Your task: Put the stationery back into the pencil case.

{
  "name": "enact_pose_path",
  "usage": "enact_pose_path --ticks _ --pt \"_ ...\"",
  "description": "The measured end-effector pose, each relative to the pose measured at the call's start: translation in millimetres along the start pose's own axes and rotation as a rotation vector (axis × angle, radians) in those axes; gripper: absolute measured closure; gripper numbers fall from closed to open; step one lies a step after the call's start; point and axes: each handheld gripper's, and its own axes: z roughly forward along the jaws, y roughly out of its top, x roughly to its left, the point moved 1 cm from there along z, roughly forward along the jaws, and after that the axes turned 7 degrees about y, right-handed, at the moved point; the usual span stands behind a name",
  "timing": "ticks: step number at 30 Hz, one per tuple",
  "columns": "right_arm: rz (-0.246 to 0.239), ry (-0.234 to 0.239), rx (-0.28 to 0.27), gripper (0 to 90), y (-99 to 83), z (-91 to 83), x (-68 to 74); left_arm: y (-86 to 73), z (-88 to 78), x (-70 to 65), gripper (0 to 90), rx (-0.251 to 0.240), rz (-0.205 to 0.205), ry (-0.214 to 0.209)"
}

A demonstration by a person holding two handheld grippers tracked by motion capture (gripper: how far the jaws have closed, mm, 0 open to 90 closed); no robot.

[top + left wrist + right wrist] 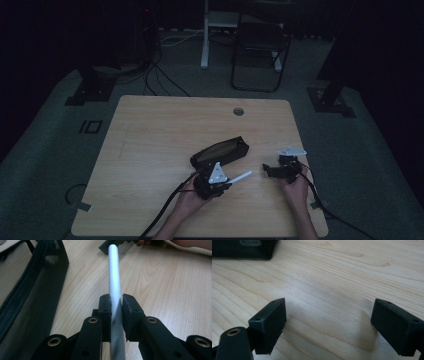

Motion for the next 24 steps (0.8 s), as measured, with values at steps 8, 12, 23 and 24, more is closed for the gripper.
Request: enact_pose_path --ticks 8,12,23,24 --pt "-0.001 0.000 0.000 13.0 0.0 0.0 -0.1 4.3 -4.8 2.2 78.7 -0.012 0.008 0.007" --pt "-0.001 0.000 0.000 13.0 0.0 0.0 -0.1 5.9 -6.8 3.3 78.7 -0.015 0.010 0.007" --pt "-0.001 0.000 0.000 13.1 0.0 0.0 -0.1 13.4 -14.3 3.8 78.7 -0.034 0.025 0.011" --pt "-0.001 0.000 -0.001 13.0 0.0 0.1 0.0 14.4 -15.1 4.1 78.7 -0.037 0.026 0.011"
